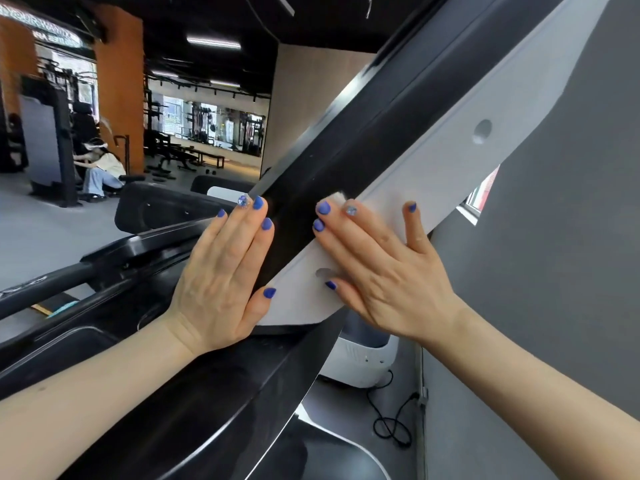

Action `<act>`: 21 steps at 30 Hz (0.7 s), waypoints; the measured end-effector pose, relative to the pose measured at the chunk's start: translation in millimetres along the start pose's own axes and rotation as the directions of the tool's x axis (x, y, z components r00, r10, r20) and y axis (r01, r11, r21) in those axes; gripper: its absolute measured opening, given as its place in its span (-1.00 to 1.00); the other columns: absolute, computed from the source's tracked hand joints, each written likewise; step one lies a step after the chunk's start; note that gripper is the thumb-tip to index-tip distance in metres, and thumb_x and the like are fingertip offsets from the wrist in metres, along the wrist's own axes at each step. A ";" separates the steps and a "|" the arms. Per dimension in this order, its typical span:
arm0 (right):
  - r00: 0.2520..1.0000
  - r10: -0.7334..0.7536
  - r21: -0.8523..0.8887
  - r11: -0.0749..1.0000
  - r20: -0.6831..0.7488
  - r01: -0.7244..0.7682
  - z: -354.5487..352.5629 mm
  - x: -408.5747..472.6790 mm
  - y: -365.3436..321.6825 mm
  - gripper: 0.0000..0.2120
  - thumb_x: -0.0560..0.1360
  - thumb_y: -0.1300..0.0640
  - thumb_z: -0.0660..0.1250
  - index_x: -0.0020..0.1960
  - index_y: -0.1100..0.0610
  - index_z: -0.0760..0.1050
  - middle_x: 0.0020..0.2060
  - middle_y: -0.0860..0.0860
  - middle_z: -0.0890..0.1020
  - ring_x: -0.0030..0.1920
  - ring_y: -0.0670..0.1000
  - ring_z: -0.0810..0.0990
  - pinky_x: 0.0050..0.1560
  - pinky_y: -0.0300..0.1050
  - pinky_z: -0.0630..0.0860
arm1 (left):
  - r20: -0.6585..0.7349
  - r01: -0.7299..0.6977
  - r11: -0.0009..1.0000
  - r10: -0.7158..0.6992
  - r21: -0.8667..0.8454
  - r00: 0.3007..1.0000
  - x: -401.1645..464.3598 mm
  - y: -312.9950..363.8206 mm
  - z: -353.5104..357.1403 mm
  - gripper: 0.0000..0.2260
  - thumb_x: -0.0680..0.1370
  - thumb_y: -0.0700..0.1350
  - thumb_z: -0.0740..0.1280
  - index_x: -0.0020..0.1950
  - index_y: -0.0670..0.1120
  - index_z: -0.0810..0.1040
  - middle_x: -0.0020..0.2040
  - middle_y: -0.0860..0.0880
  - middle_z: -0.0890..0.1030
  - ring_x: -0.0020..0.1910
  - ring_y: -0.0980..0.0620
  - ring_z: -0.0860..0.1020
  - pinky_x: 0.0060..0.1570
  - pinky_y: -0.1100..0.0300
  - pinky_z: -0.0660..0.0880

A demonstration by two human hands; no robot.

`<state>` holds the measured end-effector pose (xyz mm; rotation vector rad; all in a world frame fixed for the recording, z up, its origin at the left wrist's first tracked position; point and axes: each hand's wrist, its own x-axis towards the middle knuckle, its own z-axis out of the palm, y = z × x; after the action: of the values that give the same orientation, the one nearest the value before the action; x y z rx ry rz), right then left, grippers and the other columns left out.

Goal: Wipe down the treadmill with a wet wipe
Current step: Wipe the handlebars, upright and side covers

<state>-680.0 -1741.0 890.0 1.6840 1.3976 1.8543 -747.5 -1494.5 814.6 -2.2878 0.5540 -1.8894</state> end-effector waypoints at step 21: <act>0.999 0.045 -0.056 0.997 0.026 -0.044 -12.3 3.9 15.0 -0.36 0.68 -0.03 0.07 0.65 0.15 -0.09 0.61 0.05 0.03 0.63 0.05 -0.08 0.58 0.19 -0.24 | -0.003 -0.009 1.000 0.009 -0.010 1.000 0.1 -1.6 -1.4 -0.41 0.68 -0.02 0.08 0.63 -0.24 0.00 0.63 -0.22 0.05 0.63 -0.19 0.04 0.57 -0.14 0.10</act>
<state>-686.1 -1751.2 905.7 1.7200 1.2958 1.8692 -748.5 -1492.8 815.6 -2.2854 0.5747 -1.8905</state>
